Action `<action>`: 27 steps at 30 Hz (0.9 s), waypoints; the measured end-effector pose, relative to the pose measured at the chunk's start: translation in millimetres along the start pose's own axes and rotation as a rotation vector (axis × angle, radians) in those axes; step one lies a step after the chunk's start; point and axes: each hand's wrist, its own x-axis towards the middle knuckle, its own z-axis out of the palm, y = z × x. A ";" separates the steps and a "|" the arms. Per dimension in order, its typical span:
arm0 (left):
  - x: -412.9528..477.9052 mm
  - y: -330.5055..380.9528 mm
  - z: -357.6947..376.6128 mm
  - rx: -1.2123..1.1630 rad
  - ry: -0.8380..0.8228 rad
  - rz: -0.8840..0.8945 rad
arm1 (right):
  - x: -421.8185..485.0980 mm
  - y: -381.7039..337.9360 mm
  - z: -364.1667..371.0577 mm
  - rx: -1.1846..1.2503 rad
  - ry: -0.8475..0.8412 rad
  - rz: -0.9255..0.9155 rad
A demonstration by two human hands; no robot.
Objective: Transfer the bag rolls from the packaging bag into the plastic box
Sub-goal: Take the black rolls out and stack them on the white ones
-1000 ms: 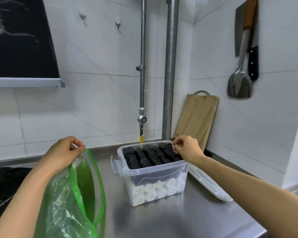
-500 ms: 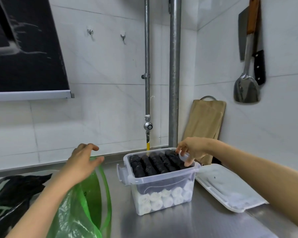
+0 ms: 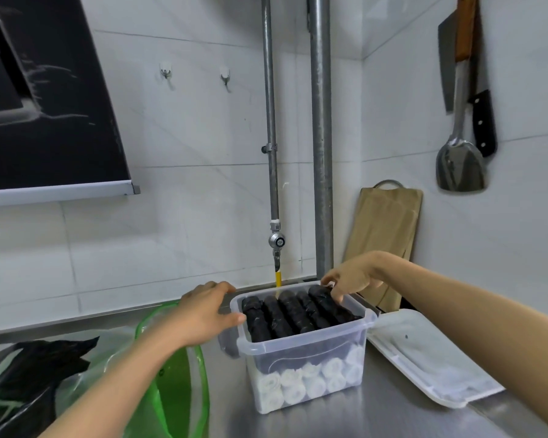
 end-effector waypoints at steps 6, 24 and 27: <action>2.5 6.5 11.7 -0.004 -0.039 0.011 | 23.0 -11.8 5.4 -0.127 0.176 0.000; 2.8 13.5 12.6 0.018 -0.138 -0.005 | 1.5 13.6 -0.4 -0.183 0.110 -0.046; 4.4 22.2 11.2 -0.017 -0.173 -0.011 | -5.7 15.9 1.8 -0.275 0.053 -0.042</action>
